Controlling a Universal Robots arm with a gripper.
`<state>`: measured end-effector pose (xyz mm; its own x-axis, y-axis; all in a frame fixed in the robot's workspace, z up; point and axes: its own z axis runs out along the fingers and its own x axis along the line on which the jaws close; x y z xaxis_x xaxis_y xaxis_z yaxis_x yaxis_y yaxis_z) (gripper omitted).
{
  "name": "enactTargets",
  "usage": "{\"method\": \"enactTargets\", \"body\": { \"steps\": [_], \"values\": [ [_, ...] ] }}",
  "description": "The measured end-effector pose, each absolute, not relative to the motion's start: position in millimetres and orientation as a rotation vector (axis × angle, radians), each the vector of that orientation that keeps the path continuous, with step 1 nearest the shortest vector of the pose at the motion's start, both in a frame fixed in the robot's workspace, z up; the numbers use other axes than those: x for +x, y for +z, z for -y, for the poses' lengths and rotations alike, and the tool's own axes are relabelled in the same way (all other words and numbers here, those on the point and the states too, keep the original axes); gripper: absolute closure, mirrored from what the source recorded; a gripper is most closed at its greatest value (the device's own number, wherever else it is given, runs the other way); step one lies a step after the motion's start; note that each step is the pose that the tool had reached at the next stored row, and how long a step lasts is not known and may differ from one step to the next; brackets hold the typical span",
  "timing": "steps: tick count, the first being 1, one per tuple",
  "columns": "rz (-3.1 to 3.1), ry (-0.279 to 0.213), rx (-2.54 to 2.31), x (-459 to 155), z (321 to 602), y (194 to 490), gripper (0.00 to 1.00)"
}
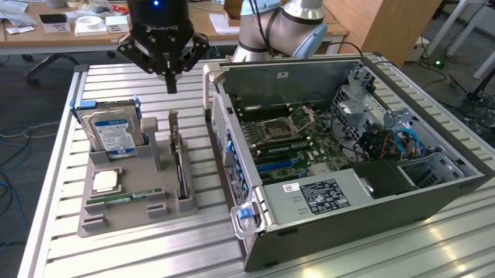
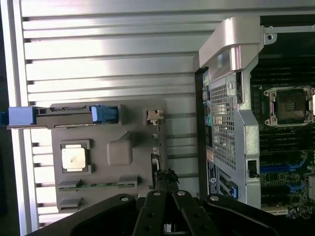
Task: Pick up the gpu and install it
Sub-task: 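Reach for the gpu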
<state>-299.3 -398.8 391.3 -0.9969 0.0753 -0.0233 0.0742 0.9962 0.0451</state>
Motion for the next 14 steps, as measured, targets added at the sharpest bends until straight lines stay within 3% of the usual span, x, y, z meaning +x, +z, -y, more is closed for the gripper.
{"method": "enactTargets", "body": {
  "steps": [14],
  "values": [
    [-3.114,0.069,0.116,-309.0,400.5,391.3,0.89]
  ]
}}
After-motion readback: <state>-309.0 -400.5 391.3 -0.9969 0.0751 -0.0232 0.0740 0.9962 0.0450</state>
